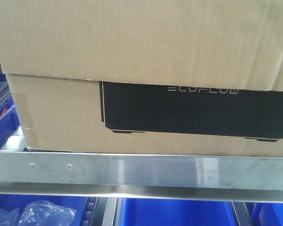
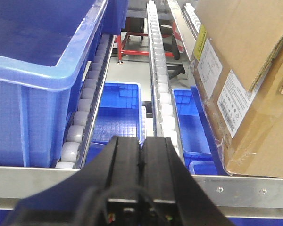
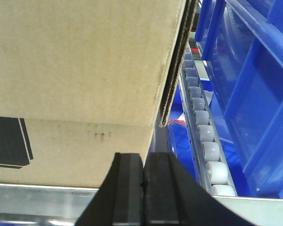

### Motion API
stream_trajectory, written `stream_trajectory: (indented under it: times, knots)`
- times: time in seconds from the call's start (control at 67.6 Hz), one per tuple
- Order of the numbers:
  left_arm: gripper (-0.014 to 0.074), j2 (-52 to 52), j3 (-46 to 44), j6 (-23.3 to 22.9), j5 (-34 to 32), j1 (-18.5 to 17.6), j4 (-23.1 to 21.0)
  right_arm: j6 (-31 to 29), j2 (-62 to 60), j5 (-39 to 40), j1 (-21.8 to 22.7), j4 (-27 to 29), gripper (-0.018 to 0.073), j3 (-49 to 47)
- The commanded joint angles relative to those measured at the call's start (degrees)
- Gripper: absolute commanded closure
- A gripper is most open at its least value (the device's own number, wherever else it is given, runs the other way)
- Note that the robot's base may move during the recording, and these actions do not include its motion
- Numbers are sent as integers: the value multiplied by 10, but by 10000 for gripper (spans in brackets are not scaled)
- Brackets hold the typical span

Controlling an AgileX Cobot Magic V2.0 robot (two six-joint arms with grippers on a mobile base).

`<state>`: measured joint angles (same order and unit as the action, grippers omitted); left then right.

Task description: Grab box from left shelf to table start

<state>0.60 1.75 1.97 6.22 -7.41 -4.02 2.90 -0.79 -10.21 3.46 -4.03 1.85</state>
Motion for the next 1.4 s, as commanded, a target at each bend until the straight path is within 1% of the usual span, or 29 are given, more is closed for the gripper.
stream_trajectory:
  times: [0.0,0.473,0.562,0.636,0.725,0.769,0.813,0.873,0.917,0.946,0.991,1.109,1.139,1.213,1.301,1.39]
  knots:
    - [695,10,-2,3,-50,-2,-5,-2,-3,49,3,-1,503,1]
    - [695,10,-2,3,-51,-2,-5,-2,-3,49,3,-1,503,1]
    - [695,10,-2,3,-62,-2,-15,-2,-3,49,3,-1,503,1]
    - [695,10,-2,3,-86,-2,-29,-2,-3,50,3,-1,503,1]
    - [695,10,-3,3,-117,-2,-31,-2,-3,49,3,-1,503,1]
    - [695,10,-3,3,-144,-2,-39,-2,-3,49,3,-1,503,1]
    - [695,10,-5,3,-186,-2,-52,-2,-3,49,3,-1,503,1]
    - [695,10,-16,3,-231,-2,-53,-2,-3,49,3,-1,503,1]
    - [695,8,-32,3,-245,-2,-53,-2,-3,49,3,-1,503,1]
    - [695,6,-48,3,-238,-2,-53,-2,-3,49,3,-1,503,1]
    - [695,3,-82,3,-207,-2,-46,-2,-3,49,3,-1,503,1]
    - [694,-23,-179,3,-72,-3,-15,-2,-3,49,3,-1,503,1]
    - [694,-34,-210,3,-35,-3,-15,-2,-3,49,3,-1,503,1]
    - [693,-64,-272,3,23,-3,-15,-2,-3,49,3,-1,503,1]
    - [689,-113,-343,3,80,-3,-15,-2,-3,49,3,-1,503,1]
    - [686,-165,-395,4,128,-3,-25,-2,-3,49,3,-1,503,1]
